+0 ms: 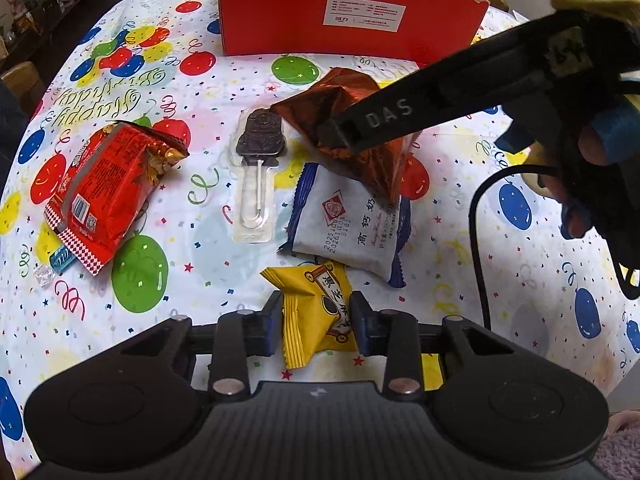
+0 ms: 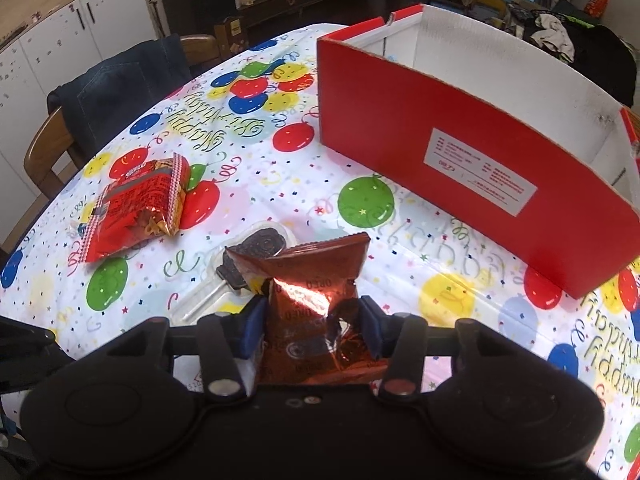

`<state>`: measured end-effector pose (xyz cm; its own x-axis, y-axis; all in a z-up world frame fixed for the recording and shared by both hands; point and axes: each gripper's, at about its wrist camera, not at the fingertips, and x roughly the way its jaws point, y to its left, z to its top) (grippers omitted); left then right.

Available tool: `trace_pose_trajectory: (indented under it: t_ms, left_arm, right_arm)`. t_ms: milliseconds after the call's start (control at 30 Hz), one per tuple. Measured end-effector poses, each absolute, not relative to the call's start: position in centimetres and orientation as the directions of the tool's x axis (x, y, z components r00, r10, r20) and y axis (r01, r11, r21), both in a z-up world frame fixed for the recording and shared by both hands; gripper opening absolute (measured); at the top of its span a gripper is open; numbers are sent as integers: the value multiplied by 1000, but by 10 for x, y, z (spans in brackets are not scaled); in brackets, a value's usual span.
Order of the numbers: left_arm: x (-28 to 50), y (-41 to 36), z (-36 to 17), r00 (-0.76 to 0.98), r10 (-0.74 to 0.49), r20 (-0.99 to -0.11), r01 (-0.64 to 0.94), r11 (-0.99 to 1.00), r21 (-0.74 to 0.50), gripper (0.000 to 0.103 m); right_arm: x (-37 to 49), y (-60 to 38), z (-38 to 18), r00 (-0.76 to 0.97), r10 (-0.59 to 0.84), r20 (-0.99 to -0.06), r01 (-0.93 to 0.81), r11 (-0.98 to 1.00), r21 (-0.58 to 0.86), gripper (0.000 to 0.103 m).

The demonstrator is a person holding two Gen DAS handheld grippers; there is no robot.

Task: Organize snacks
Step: 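Grasp the yellow packet with the left tool while the right tool grasps the red-brown chip bag, then carry the yellow packet and red-brown chip bag over the red box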

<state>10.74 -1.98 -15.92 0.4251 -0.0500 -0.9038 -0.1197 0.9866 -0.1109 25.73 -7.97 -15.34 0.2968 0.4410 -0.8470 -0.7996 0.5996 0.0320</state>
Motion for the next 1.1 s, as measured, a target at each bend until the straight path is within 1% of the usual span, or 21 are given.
trace_pose_trajectory:
  t_ms: [267, 700, 933, 1100]
  left_arm:
    - [101, -9, -154, 434, -94, -896, -141, 975, -171, 31]
    - [89, 3, -145, 457, -127, -880, -125, 971, -205, 22]
    - [82, 10, -136, 485, -136, -864, -109, 971, -214, 21]
    - [80, 19, -119, 531, -124, -838, -103, 972, -209, 21]
  right_arm:
    - [249, -97, -139, 342, 442, -829, -749, 662, 44, 44]
    - [222, -134, -115, 400, 452, -797, -633, 765, 116, 43]
    - [200, -145, -103, 428, 454, -781, -597, 791, 132, 43]
    - [187, -151, -96, 451, 443, -775, -572, 810, 130, 43]
